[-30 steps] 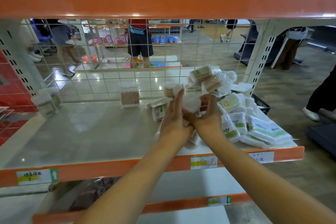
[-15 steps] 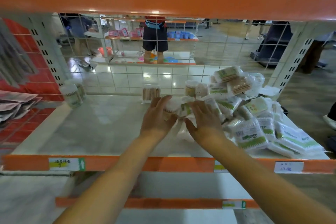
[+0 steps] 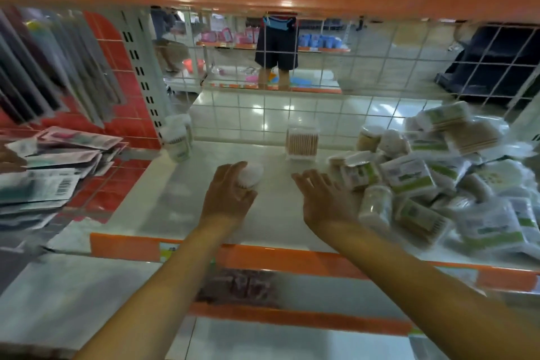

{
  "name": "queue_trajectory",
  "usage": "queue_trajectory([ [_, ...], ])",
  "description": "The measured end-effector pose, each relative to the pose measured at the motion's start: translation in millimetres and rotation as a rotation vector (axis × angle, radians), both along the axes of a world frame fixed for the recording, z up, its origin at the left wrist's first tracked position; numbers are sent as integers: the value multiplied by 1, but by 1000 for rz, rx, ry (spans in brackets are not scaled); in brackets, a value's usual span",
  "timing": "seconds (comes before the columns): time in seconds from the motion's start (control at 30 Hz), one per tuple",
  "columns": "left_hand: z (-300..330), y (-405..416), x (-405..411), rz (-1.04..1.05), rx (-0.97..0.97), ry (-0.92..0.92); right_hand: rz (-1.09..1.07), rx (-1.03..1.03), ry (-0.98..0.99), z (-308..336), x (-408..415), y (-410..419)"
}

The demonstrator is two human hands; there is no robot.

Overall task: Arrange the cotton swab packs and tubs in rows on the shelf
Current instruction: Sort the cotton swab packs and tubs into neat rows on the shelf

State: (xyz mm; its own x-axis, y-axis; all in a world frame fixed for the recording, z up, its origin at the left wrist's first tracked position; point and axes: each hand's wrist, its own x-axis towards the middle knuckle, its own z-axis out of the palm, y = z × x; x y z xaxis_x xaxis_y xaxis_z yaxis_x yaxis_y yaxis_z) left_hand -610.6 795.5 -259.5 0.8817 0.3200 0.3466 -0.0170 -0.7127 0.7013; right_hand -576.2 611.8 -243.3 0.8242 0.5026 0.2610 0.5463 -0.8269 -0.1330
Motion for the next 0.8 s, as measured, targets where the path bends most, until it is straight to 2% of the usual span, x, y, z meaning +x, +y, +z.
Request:
queue_trajectory([
  [0.3,-12,98,-6,125,-126,22,87,12,73,-19,-5,69],
  [0.5,-21,145,8,84,-117,-94,76,93,91,-34,-6,97],
  [0.7,-23,173,31,53,-68,-176,61,-25,201,-40,-3,104],
  [0.8,-7,173,29,-61,-16,-183,66,-29,216,-39,-2,107],
])
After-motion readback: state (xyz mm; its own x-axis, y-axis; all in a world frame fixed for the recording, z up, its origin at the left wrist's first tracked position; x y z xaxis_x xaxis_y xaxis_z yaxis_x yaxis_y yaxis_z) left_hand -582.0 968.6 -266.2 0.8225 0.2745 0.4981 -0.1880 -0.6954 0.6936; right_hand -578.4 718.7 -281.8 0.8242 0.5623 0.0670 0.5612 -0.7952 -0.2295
